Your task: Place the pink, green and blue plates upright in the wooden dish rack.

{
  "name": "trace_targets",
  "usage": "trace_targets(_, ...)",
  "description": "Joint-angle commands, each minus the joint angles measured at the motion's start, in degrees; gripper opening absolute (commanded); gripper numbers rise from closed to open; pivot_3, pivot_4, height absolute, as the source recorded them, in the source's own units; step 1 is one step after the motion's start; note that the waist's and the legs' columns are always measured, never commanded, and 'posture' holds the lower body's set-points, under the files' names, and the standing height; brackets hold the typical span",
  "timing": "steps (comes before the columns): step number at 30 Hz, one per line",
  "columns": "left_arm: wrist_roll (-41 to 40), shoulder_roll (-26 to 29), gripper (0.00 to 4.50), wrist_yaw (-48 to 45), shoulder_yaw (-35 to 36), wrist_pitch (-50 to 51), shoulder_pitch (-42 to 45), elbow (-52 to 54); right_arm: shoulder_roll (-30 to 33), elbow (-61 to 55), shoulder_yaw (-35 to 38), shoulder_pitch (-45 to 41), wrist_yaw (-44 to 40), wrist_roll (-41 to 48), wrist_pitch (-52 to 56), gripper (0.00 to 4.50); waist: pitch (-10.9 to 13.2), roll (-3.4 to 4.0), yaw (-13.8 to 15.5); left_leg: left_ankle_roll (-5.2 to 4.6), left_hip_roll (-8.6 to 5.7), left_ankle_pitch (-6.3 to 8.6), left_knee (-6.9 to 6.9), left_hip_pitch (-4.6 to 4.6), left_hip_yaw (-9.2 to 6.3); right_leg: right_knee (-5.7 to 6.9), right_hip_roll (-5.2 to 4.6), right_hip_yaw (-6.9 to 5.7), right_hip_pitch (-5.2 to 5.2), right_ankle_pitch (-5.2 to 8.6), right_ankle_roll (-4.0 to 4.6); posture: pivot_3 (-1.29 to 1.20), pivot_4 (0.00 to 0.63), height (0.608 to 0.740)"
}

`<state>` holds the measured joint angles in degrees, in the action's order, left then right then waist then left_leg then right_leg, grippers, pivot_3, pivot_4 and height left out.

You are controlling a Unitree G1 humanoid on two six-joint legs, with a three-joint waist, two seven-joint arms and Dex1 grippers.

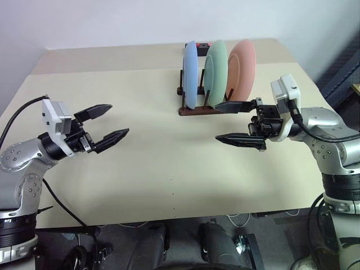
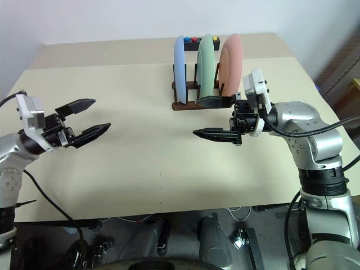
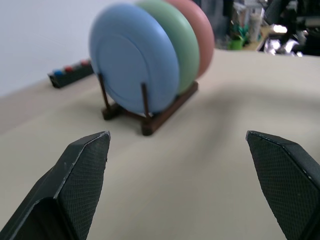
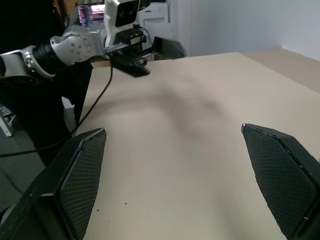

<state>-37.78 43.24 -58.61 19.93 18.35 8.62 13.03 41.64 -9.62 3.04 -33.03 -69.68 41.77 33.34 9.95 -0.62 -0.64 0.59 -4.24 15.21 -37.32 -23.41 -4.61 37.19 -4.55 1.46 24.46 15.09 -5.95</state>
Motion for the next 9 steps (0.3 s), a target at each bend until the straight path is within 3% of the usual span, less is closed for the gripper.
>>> trace_targets(1,-0.8,0.7,4.50,-0.7,0.8,0.1,-1.2,2.0,0.2,-3.3,1.0,0.7,1.5,0.2,0.0,4.42,0.0,0.00,0.0,0.00,0.00,0.00,0.00,0.00,0.00,0.00,0.00,0.00,0.00,0.00,0.00,0.00,0.150,0.740)
trace_targets(9,0.7,-3.0,4.50,-0.8,-3.4,-1.8,0.8,-0.5,0.7,-5.0,0.7,-0.6,3.3,0.9,2.6,4.42,0.0,-0.01,0.2,0.00,-0.01,0.00,-0.03,0.00,0.00,-0.02,-0.02,-0.01,-0.03,0.00,0.00,0.00,0.150,0.740)
